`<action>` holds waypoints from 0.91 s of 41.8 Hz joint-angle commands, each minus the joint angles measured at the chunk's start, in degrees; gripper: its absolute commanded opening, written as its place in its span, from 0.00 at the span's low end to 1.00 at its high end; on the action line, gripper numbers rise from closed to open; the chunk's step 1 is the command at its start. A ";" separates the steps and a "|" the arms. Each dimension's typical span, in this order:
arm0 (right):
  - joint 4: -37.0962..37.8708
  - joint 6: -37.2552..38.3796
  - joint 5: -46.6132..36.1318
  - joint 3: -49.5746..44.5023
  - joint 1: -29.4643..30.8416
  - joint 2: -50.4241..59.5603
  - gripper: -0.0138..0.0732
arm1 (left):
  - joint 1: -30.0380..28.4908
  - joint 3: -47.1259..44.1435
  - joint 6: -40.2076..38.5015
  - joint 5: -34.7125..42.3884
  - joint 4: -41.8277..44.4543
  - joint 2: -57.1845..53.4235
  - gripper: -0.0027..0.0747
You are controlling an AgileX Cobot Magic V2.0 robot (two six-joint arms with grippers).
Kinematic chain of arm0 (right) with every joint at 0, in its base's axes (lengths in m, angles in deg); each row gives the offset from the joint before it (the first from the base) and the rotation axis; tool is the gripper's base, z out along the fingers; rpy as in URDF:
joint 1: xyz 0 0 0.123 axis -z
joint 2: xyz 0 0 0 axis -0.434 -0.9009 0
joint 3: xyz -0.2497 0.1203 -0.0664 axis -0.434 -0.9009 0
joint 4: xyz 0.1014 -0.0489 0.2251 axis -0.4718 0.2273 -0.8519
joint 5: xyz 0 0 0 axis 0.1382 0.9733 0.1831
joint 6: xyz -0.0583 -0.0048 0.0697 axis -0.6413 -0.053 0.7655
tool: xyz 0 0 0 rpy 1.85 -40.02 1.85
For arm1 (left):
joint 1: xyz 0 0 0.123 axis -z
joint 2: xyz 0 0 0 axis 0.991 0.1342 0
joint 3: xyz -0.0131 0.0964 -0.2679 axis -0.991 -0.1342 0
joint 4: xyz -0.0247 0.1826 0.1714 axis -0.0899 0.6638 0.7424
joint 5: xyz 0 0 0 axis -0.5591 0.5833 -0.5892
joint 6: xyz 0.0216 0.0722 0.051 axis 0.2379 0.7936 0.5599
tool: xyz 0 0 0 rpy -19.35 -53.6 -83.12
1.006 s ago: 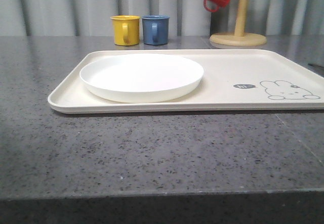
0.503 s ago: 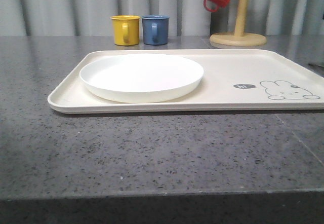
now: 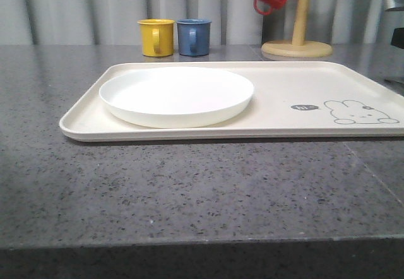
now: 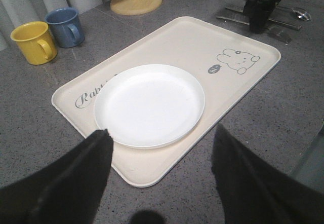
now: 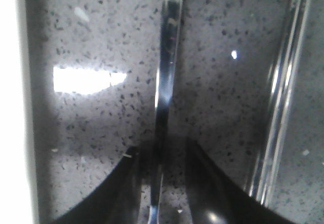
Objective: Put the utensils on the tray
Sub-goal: 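Grasp the steel fork with the right gripper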
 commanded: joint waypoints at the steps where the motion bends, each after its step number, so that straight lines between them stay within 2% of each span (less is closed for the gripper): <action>1: 0.36 -0.52 -1.06 1.86 0.43 2.34 0.38 | 0.41 1.36 -0.83 4.70 -0.55 -0.02 0.59; 16: 0.00 -0.52 0.20 1.86 0.43 2.11 0.37 | 0.41 1.36 -0.83 4.70 -0.55 -0.02 0.59; 27: 0.00 -0.69 1.30 1.86 0.43 2.03 0.12 | 0.41 1.36 -0.83 4.70 -0.55 -0.02 0.59; 38: -1.77 -0.69 2.12 3.53 -1.20 4.61 0.12 | 0.41 1.36 -0.83 4.70 -0.55 -0.02 0.59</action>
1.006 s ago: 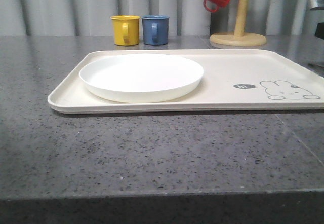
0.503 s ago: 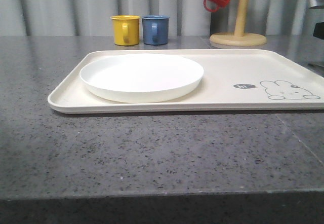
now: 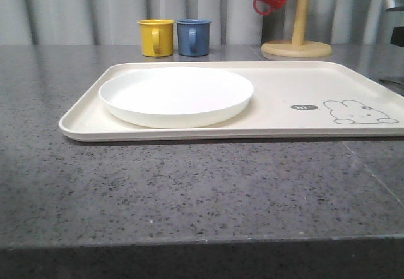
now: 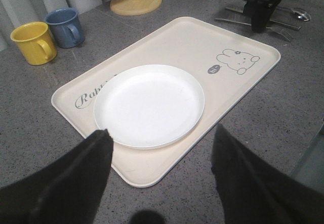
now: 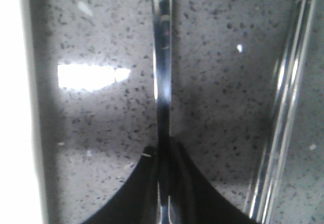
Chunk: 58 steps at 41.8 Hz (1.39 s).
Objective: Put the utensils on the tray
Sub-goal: 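Grasp the steel fork with the right gripper, then lower the fork onto the tray beside the plate and release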
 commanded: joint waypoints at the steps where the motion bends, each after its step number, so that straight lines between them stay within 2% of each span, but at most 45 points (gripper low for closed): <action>1: -1.27 -0.68 0.62 3.17 -1.38 5.22 0.12 | 0.41 1.36 -0.83 4.70 -0.55 -0.02 0.59; 5: -2.70 -0.68 2.44 5.14 -4.46 7.10 0.12 | 0.41 1.36 -0.83 4.70 -0.55 -0.02 0.59; 12: -4.34 -0.24 5.67 8.70 -13.76 7.56 0.12 | 0.41 1.36 -0.83 4.70 -0.55 -0.02 0.59; 18: -4.33 6.87 5.35 9.65 -21.53 6.16 0.12 | 0.41 1.36 -0.83 4.70 -0.55 -0.02 0.59; 22: -4.29 13.41 3.90 9.93 -24.22 4.37 0.12 | 0.41 1.36 -0.83 4.70 -0.55 -0.02 0.59; 28: -4.17 23.07 0.99 9.93 -24.70 1.35 0.12 | 0.41 1.36 -0.83 4.70 -0.55 -0.02 0.59; 37: -1.94 27.58 -0.79 9.93 -24.70 -1.74 0.13 | 0.41 1.36 -0.83 4.70 -0.55 -0.02 0.59; 41: -1.94 28.84 -2.10 9.93 -24.70 -2.40 0.19 | 0.41 1.36 -0.83 4.70 -0.55 -0.02 0.59; 50: -1.67 29.45 -4.03 9.93 -24.70 -2.67 0.46 | 0.41 1.36 -0.83 4.70 -0.55 -0.02 0.59; 53: -1.16 29.45 -4.03 9.93 -24.70 -2.25 0.50 | 0.41 1.36 -0.83 4.70 -0.55 -0.02 0.59; 58: 0.01 29.37 -3.84 9.93 -24.70 -0.51 0.51 | 0.41 1.36 -0.83 4.70 -0.55 -0.02 0.59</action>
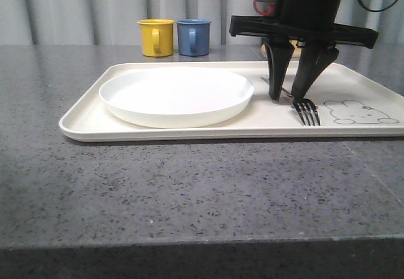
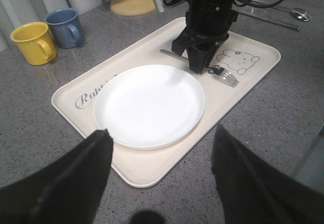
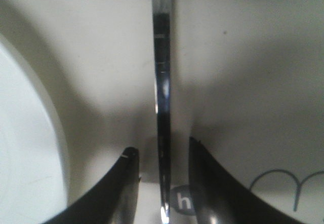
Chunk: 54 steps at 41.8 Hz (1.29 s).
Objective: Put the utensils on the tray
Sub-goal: 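Lower the fork onto the tray beside the plate and release, then grasp the steel chopsticks with the right gripper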
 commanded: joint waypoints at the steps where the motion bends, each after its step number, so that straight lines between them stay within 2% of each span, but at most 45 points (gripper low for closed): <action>1: 2.24 0.00 -0.73 1.82 0.18 5.11 0.51 | 0.41 1.36 -0.83 4.67 -0.55 -0.02 0.59; 10: 8.05 -7.88 2.33 1.49 0.43 13.15 0.51 | 0.41 1.36 -0.83 4.67 -0.55 -0.02 0.59; 14: 9.67 -10.86 2.91 0.27 2.46 16.66 0.51 | 0.41 1.36 -0.83 4.67 -0.55 -0.02 0.59; 21: 9.37 -15.95 4.17 -3.72 11.50 21.39 0.50 | 0.41 1.36 -0.83 4.67 -0.55 -0.02 0.59; 30: 6.51 -26.64 8.18 -7.39 25.37 20.03 0.49 | 0.41 1.36 -0.83 4.67 -0.55 -0.02 0.59; 36: 6.23 -27.85 8.38 -7.51 30.12 17.07 0.49 | 0.41 1.36 -0.83 4.67 -0.55 -0.02 0.59; 54: 6.18 -27.96 7.32 -7.51 31.22 8.26 0.49 | 0.41 1.36 -0.83 4.67 -0.55 -0.02 0.59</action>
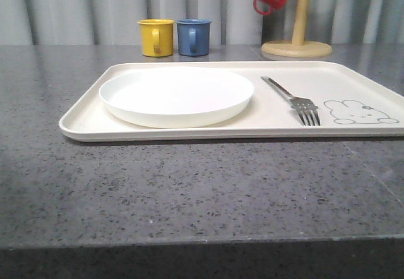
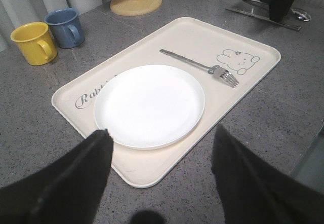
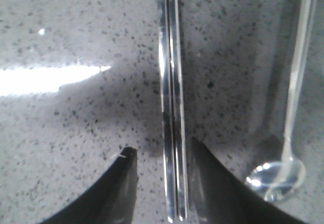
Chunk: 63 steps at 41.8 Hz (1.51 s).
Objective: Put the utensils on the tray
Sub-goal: 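Grasp the steel chopsticks with the right gripper, then lower the chopsticks onto the tray next to the fork and release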
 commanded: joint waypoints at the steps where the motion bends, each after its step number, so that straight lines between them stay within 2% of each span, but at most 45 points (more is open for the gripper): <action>1: 0.12 -0.82 1.21 1.18 0.37 1.03 0.49 | 0.41 1.36 -0.83 4.58 -0.55 -0.02 0.59; 11: 0.12 -0.87 0.92 1.18 0.37 0.07 0.48 | 0.41 1.36 -0.83 4.58 -0.55 -0.02 0.59; 14: 0.12 -0.87 0.92 1.18 0.37 0.07 0.42 | 0.41 1.36 -0.83 4.58 -0.55 -0.02 0.59; 19: 0.12 -0.87 0.92 1.18 0.37 0.07 0.25 | 0.41 1.36 -0.83 4.58 -0.55 -0.02 0.59; 22: 0.12 -0.87 0.92 1.18 0.37 0.07 0.20 | 0.41 1.36 -0.83 4.58 -0.55 -0.02 0.59; 28: -0.69 -0.87 1.43 1.90 0.17 0.24 0.20 | 0.41 1.36 -0.83 4.58 -0.55 -0.02 0.59; 32: -4.66 -0.87 2.99 3.59 -1.34 1.32 0.20 | 0.41 1.36 -0.83 4.58 -0.55 -0.02 0.59; 37: -9.79 -0.87 6.42 6.57 -5.95 2.92 0.20 | 0.41 1.36 -0.83 4.58 -0.55 -0.02 0.59; 44: -16.39 0.70 6.08 7.63 -13.04 3.44 0.20 | 0.41 1.36 -0.83 4.58 -0.55 -0.02 0.59; 52: -16.65 9.56 5.39 7.63 -18.16 0.67 0.20 | 0.41 1.36 -0.83 4.58 -0.55 -0.02 0.59; 63: -16.81 12.71 4.93 7.63 -20.72 -2.85 0.23 | 0.41 1.36 -0.83 4.58 -0.55 -0.02 0.59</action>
